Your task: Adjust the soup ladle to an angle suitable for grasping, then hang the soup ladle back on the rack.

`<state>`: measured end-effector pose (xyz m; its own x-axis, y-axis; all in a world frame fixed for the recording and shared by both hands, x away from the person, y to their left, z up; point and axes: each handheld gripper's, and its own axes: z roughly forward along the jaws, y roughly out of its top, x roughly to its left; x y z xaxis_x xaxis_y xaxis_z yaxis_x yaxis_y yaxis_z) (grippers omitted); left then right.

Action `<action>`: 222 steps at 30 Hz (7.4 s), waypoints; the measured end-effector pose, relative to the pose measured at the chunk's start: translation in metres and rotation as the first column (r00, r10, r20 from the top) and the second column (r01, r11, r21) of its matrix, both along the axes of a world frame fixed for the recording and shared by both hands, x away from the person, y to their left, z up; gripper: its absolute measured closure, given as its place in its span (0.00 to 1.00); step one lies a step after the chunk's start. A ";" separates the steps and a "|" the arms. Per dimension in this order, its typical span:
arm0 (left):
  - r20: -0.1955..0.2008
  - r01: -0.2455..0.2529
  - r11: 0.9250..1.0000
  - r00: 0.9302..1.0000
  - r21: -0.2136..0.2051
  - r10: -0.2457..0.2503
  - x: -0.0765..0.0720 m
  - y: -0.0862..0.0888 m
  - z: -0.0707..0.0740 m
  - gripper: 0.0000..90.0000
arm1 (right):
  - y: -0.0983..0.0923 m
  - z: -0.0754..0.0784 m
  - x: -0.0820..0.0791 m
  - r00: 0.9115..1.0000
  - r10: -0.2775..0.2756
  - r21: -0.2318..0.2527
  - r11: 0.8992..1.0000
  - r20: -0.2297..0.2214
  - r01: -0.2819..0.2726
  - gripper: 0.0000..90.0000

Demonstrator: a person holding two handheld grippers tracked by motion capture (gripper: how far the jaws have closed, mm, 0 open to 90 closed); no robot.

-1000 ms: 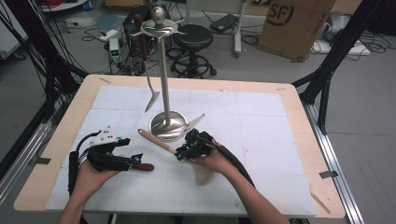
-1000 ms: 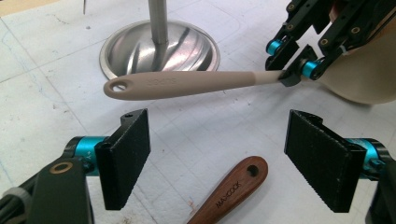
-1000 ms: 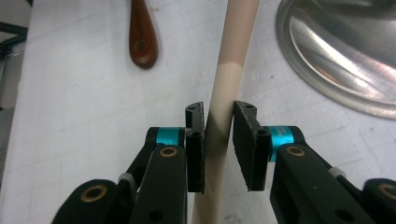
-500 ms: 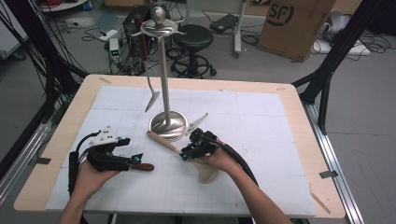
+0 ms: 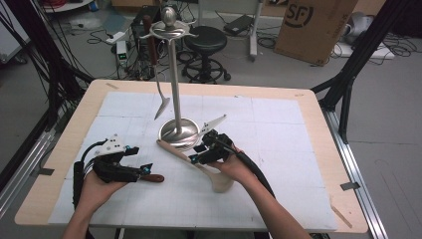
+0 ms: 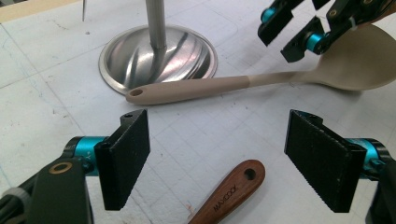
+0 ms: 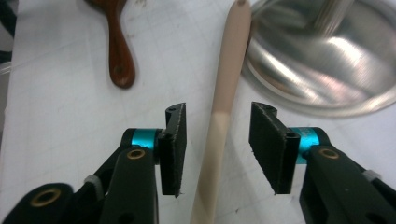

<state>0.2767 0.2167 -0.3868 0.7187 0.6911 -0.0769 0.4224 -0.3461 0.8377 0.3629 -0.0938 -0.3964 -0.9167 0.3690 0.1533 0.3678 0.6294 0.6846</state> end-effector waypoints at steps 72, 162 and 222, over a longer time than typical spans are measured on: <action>-0.006 0.012 1.000 1.000 -0.009 -0.012 0.001 -0.005 0.000 0.27 | 0.022 0.002 -0.029 0.996 0.074 0.066 0.995 0.057 -0.077 0.82; 0.018 0.026 0.999 1.000 -0.022 -0.026 -0.001 -0.007 0.003 0.28 | -0.003 0.069 -0.010 1.000 0.011 0.477 0.878 0.027 -0.023 0.85; 0.012 -0.002 0.999 1.000 -0.037 0.002 -0.001 0.003 0.000 0.27 | 0.020 0.133 0.001 0.989 0.037 0.469 0.878 0.143 -0.100 0.85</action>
